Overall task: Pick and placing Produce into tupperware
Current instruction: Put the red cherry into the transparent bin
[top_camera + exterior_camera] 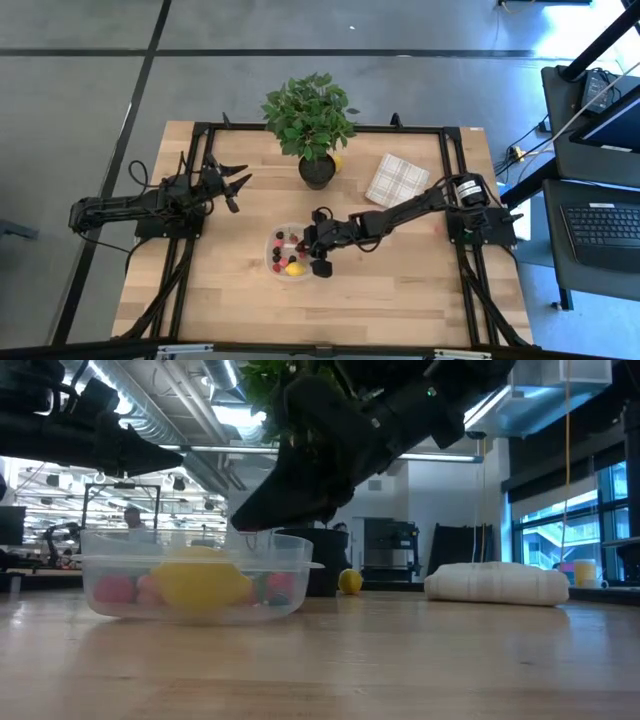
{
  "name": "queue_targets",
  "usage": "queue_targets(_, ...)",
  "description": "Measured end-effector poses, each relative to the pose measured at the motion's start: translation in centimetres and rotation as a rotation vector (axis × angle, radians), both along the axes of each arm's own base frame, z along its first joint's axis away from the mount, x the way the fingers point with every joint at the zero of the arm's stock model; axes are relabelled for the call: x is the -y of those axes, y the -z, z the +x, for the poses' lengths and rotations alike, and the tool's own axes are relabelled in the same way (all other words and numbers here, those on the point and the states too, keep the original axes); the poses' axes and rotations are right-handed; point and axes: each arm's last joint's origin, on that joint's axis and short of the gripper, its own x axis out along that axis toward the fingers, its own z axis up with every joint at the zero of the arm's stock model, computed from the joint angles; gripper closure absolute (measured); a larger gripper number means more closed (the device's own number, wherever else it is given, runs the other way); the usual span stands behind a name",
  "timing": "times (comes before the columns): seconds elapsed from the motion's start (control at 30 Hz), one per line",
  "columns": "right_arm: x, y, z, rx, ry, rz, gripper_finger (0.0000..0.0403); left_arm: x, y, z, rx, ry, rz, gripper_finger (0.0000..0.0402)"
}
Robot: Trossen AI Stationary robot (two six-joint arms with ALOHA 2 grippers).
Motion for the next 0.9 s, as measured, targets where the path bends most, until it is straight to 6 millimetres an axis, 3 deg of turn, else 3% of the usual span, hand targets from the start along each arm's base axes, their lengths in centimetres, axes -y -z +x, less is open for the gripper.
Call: queue_targets(0.9, 0.28, 0.15, 0.03, -0.007, 0.006, -0.004, 0.0300, 0.00, 0.01, 0.00, 0.000, 0.000, 0.000, 0.0276)
